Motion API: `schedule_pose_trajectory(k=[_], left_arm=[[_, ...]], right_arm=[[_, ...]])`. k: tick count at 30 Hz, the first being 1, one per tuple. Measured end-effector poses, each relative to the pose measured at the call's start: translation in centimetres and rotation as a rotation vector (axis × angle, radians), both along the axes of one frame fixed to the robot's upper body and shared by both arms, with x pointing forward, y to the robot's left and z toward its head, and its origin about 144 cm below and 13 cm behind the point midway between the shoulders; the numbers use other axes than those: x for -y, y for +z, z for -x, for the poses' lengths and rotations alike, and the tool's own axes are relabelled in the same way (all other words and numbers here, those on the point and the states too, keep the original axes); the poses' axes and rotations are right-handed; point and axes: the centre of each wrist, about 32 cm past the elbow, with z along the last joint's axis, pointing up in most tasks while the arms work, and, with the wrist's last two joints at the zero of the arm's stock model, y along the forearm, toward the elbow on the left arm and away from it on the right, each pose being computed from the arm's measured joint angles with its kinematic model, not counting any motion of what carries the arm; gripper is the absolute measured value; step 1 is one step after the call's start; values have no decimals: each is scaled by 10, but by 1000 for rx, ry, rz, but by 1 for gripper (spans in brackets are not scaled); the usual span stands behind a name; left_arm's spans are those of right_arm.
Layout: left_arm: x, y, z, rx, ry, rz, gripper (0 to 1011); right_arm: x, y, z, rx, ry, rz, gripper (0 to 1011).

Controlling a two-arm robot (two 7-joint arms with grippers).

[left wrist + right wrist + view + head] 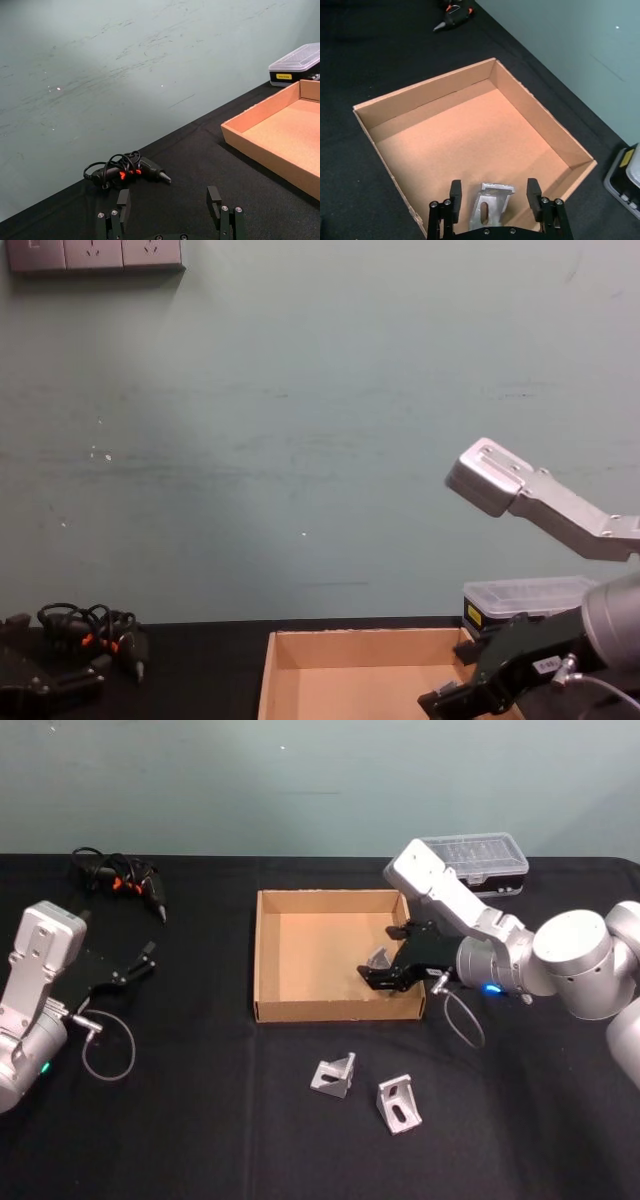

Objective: Use one hand to pick up the angle iron from the table and place it into the box.

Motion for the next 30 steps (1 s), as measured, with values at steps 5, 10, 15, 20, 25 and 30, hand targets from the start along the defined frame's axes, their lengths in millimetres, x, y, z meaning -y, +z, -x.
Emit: schedule_pose_trajectory(k=[5, 10, 15, 20, 25, 30], left_arm=[[0, 0, 0, 0, 0, 0, 1000], [0, 0, 0, 0, 0, 0, 1000], [0, 0, 0, 0, 0, 0, 1000], [0, 0, 0, 0, 0, 0, 1000], [0, 0, 0, 0, 0, 0, 1000], [0, 0, 0, 0, 0, 0, 1000]], right_arm=[[6, 1, 3, 24, -16, -17, 942], [11, 2, 6, 40, -30, -38, 1000], [19, 3, 12, 59, -52, -76, 1000], [29, 6, 22, 67, -76, -133, 1000], [37, 13, 35, 81, -69, -165, 1000], [46, 19, 48, 80, -39, -173, 1000]])
